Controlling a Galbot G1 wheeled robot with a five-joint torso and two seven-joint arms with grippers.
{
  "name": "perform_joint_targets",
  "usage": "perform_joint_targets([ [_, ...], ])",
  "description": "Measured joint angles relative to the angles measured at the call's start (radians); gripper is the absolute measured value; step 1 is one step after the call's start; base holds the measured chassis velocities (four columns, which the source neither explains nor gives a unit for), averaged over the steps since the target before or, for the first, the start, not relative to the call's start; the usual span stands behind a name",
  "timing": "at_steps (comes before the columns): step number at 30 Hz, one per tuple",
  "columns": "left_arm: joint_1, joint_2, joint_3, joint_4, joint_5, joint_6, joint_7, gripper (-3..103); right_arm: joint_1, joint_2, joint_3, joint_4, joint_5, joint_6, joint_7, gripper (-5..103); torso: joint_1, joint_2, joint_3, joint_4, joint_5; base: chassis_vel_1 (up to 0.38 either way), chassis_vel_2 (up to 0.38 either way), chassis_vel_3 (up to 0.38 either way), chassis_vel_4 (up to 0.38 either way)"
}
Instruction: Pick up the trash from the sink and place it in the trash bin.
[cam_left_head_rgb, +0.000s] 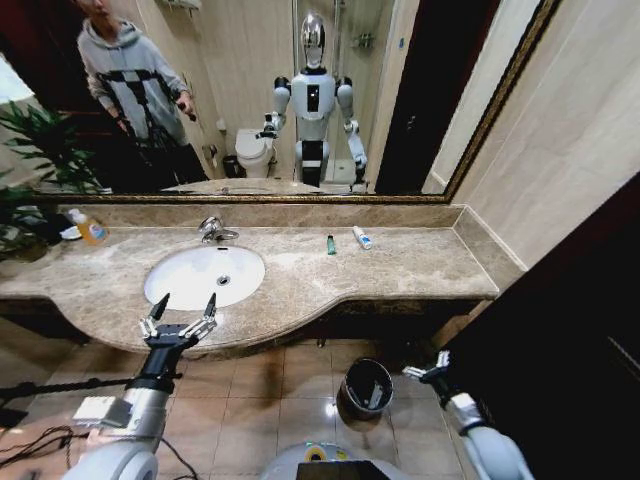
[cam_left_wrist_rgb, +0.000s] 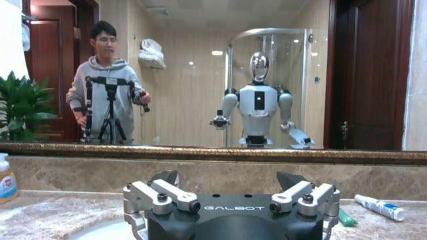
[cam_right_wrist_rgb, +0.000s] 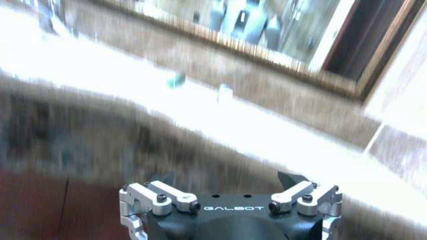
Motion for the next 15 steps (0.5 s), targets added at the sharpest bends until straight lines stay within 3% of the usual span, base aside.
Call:
perform_joint_targets([
  [6, 0.0, 0.0, 0.0, 0.0, 0.0, 0.0, 0.0, 100, -0.009, 0.009, -0.007, 0.15, 0.02, -0.049, -0.014, 100, 0.0, 0.0, 0.0, 0.0, -0.0001, 0.0, 0.0, 0.0, 0.0],
  [15, 0.0, 0.0, 0.0, 0.0, 0.0, 0.0, 0.0, 100, 0.123, -0.033, -0.14, 0.263, 0.143, -0.226, -0.007, 100, 0.0, 0.0, 0.0, 0.0002, 0.0, 0.0, 0.0, 0.0, 0.0],
])
